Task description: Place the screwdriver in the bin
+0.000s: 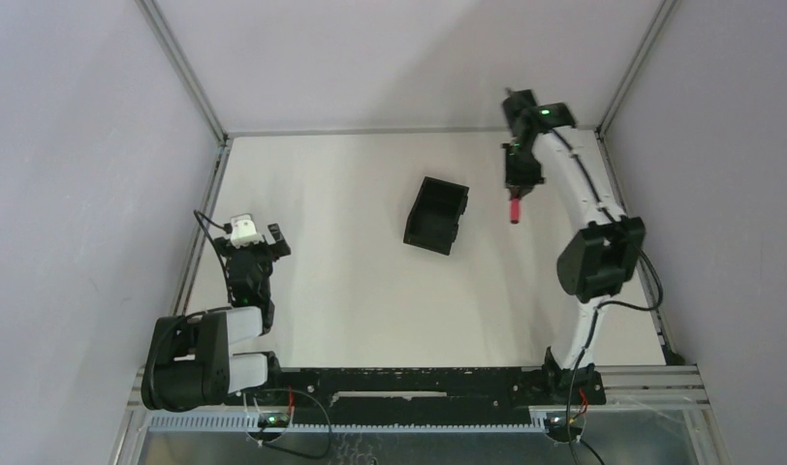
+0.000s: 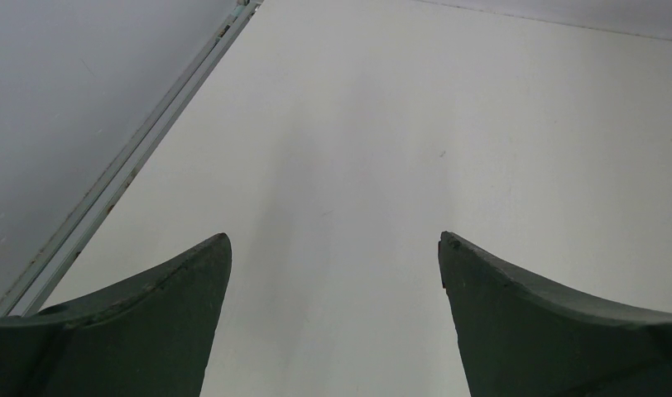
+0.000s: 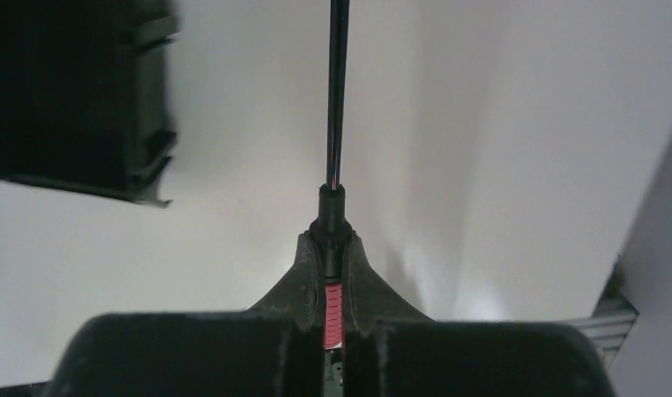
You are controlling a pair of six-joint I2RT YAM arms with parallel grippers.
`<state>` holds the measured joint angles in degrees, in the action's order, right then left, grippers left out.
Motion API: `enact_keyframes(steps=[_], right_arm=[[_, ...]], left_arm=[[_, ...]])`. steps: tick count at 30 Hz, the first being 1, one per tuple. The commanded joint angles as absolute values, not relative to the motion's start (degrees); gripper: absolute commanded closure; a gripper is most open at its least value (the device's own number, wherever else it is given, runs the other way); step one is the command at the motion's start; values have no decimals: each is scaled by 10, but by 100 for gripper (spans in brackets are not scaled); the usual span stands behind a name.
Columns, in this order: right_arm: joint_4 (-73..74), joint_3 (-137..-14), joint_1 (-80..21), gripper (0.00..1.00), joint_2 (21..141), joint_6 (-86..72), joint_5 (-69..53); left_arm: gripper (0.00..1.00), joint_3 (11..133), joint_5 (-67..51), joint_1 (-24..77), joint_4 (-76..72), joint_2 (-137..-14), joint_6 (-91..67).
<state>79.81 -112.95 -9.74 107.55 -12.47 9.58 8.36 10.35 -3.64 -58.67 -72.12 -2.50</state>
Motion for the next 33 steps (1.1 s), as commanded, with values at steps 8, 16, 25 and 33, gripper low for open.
enact_keyframes(steps=[8, 16, 25, 33], right_arm=[[756, -1285, -282, 100, 1216, -141, 89], [616, -1216, -296, 100, 1244, -120, 87], [568, -1144, -306, 100, 1276, -104, 77], [551, -1120, -309, 61, 1248, -118, 88]], left_arm=[[0, 111, 105, -33, -607, -721, -15], [0, 110, 105, -33, -606, -721, -15], [0, 110, 105, -33, -607, -722, -15], [0, 110, 105, -34, -607, -721, -15]])
